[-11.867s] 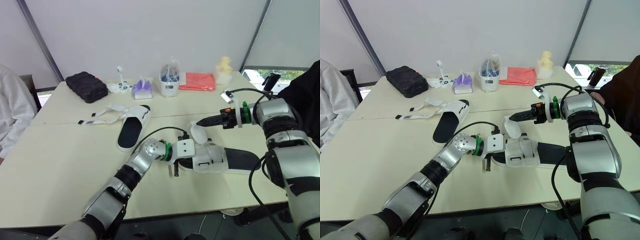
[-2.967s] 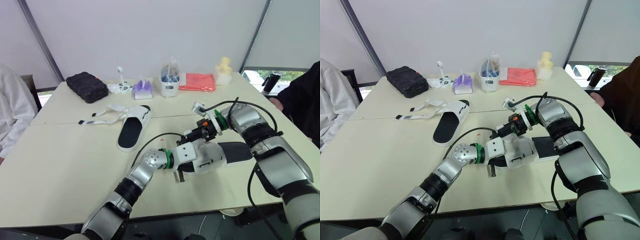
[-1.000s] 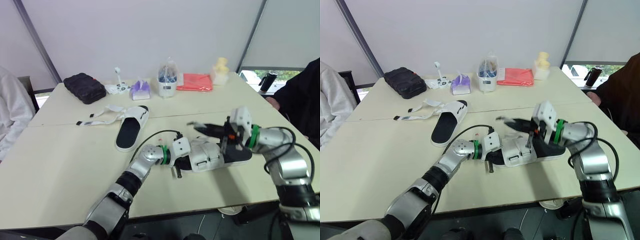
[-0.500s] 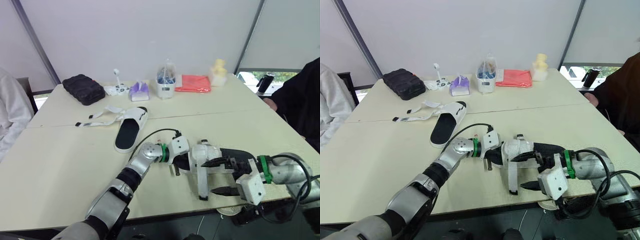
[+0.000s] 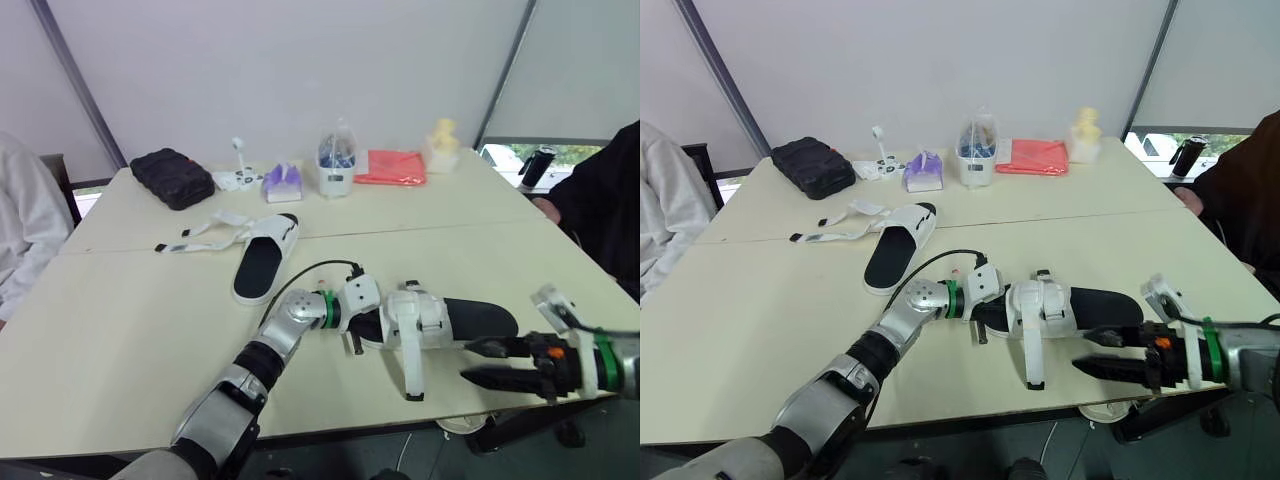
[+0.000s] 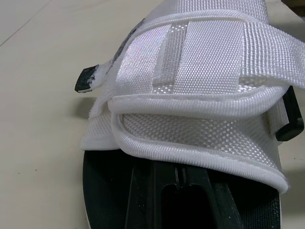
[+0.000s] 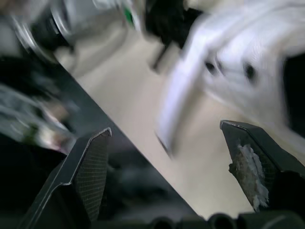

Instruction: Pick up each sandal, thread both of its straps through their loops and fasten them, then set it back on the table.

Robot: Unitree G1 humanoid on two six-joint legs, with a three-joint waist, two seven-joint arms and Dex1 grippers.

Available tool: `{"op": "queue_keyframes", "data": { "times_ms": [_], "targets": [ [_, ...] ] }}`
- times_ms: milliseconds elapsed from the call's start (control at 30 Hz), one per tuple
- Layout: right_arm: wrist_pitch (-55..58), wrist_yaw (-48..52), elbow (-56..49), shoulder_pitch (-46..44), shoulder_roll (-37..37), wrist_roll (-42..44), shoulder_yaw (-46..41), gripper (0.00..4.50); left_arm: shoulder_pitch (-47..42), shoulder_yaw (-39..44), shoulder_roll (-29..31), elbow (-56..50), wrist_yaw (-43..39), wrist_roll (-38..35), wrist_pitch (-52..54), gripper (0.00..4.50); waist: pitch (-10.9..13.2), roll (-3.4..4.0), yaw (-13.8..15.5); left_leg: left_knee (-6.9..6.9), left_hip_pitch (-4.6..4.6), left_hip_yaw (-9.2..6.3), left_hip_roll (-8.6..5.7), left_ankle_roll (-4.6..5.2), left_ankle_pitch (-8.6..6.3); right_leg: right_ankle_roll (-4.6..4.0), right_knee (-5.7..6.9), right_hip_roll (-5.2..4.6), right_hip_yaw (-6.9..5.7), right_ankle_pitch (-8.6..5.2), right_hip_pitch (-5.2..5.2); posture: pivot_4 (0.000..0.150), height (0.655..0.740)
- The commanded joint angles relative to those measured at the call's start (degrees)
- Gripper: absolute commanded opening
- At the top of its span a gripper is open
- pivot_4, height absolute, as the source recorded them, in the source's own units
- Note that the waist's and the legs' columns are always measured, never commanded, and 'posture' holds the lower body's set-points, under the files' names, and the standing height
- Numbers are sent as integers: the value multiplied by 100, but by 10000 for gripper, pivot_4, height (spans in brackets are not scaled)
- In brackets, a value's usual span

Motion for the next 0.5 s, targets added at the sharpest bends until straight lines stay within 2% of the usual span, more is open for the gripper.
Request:
{"op": "queue_keyframes", "data": {
  "times_ms": [33,133,400,500],
  "targets": [
    [464,-384,-171,-198,325,150,227,39793,239,-214,18,-38,81,272,142,0,-7,11,71,6,-18,1,-2,0,-1,1,1,0,1,1,-16,1500,7400],
    [704,-459,-204,-352,479,-21,536,39793,323,-245,25,-263,123,288,224,0,-16,27,85,17,-59,2,-6,-3,1,0,15,-1,2,4,-63,1500,7400],
    [1089,-533,-84,-560,940,54,641,39793,545,-323,13,-660,148,332,407,0,-18,30,80,15,-57,4,-6,-3,0,0,15,1,1,3,-61,1500,7400],
    [1072,-611,-208,-695,1209,-175,902,39793,561,-342,-35,-654,158,352,419,0,-19,31,79,14,-56,3,-5,-3,1,0,15,2,1,3,-62,1500,7400]
  ]
}}
